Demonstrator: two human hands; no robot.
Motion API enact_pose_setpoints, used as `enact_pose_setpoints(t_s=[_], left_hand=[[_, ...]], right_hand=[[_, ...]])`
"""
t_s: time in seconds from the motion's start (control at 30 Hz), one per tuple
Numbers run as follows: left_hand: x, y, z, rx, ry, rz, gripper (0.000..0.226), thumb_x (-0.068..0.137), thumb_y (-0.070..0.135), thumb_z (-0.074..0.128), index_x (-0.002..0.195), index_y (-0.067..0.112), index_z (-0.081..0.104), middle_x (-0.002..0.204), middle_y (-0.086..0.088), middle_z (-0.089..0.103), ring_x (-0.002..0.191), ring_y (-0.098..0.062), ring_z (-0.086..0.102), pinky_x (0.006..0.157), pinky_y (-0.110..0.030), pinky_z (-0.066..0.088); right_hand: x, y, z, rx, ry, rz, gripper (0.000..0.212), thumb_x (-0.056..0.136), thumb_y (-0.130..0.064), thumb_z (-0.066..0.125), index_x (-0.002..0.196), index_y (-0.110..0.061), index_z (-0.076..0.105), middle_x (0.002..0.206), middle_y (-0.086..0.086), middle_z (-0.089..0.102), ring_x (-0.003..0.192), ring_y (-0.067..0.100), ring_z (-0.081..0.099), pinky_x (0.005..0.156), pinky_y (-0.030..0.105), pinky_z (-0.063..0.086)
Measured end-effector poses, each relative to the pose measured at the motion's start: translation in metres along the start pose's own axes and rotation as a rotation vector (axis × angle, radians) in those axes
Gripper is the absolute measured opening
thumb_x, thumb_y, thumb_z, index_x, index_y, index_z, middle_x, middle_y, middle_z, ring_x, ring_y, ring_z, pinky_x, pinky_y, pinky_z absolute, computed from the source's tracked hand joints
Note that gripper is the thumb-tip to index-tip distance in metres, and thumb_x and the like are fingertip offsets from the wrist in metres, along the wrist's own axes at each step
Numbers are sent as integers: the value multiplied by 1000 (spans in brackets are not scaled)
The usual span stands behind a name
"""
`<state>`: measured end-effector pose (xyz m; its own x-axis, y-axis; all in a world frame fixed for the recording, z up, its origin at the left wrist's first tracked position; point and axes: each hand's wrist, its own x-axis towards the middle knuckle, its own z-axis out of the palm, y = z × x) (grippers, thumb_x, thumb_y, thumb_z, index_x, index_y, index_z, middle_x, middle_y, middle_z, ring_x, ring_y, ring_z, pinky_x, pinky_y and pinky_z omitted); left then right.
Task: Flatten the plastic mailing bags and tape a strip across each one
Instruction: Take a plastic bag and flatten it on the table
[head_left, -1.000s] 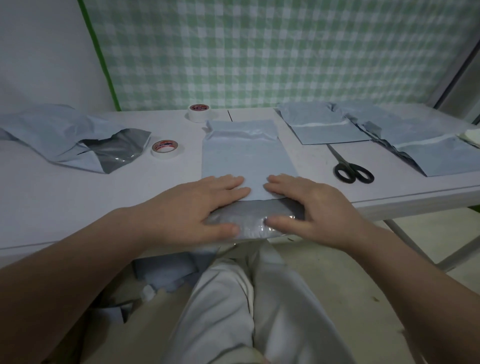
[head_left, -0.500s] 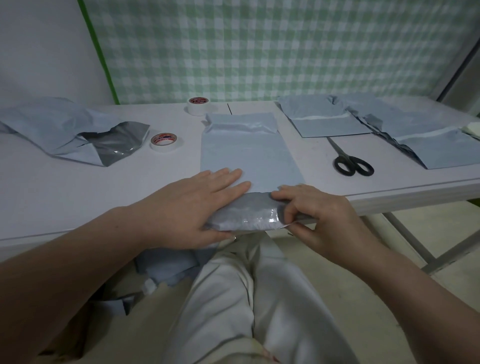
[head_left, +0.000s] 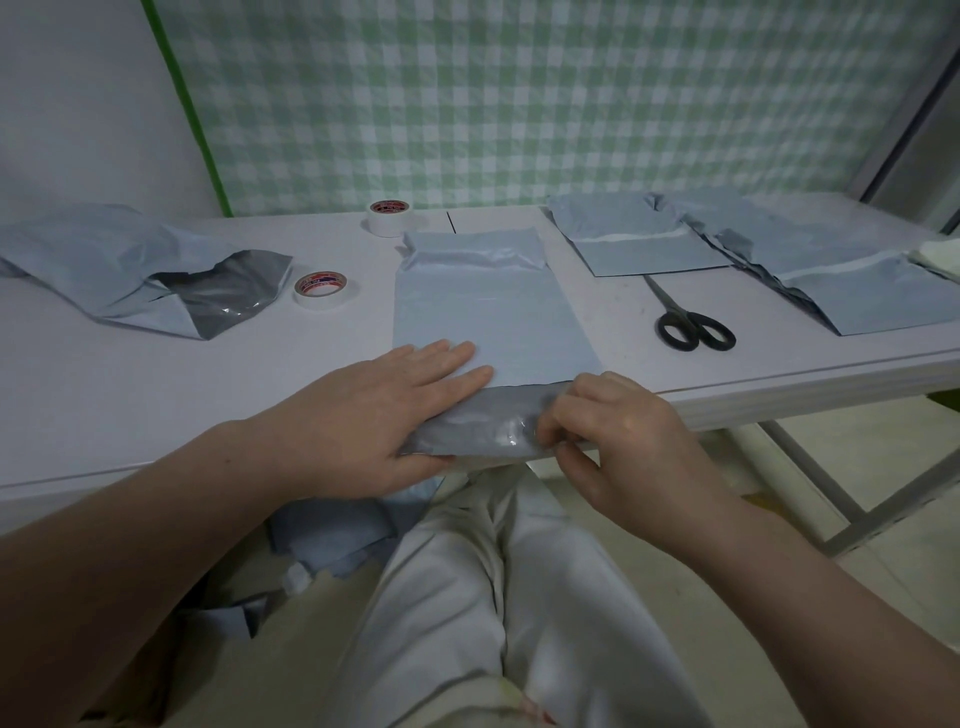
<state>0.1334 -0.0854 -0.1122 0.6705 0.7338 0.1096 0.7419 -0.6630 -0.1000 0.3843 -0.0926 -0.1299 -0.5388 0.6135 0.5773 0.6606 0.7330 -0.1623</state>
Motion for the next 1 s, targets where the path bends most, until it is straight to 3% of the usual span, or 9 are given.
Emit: enact_pose_setpoints(t_s=[0.1, 0.23, 0.5, 0.77, 0.87, 1.0], left_hand=[[-1, -1, 1, -9, -6, -12, 74, 90, 60, 34, 150, 17, 24, 155, -11, 24, 142, -26, 27, 115, -31, 15], [-1, -1, 1, -20, -3, -5, 73, 90, 57, 36, 150, 16, 26, 155, -13, 26, 141, -27, 28, 115, -26, 13], [-1, -2, 1, -85, -24, -11, 75, 87, 61, 26, 151, 27, 11, 159, -1, 9, 147, -16, 10, 115, -24, 2], [1, -2, -2, -207, -3, -75, 69, 81, 64, 16, 146, 42, 9, 158, 12, 6, 143, 1, 1, 107, -4, -10], [3, -2, -3, -323, 27, -108, 67, 78, 64, 19, 142, 45, 18, 155, 17, 13, 140, 7, 6, 107, -3, -3], [8, 2, -10, -391, 110, -164, 71, 74, 64, 30, 137, 35, 47, 148, 14, 35, 135, 7, 25, 104, -1, 10]], right_hand=[[-1, -4, 0, -15, 8, 18, 17, 68, 3, 57, 70, -14, 57, 73, -2, 50, 63, 21, 46, 53, 35, 42], [-2, -6, -2, -12, 43, 44, 17, 69, 4, 57, 70, -12, 52, 71, -1, 49, 61, 21, 44, 51, 36, 41], [-5, -6, -1, -68, 112, 107, 9, 65, -8, 60, 70, -16, 59, 62, -5, 49, 55, 17, 48, 45, 32, 44], [-3, -9, -8, -135, 155, 131, 10, 62, -6, 58, 64, -14, 52, 66, -4, 48, 60, 16, 43, 48, 27, 34], [0, -9, -8, -101, 157, 133, 12, 62, -4, 56, 64, -13, 49, 67, -4, 46, 60, 16, 40, 47, 29, 36], [3, -10, -9, -67, 135, 171, 12, 62, -7, 53, 71, -15, 50, 67, -9, 42, 58, 15, 41, 45, 31, 39]])
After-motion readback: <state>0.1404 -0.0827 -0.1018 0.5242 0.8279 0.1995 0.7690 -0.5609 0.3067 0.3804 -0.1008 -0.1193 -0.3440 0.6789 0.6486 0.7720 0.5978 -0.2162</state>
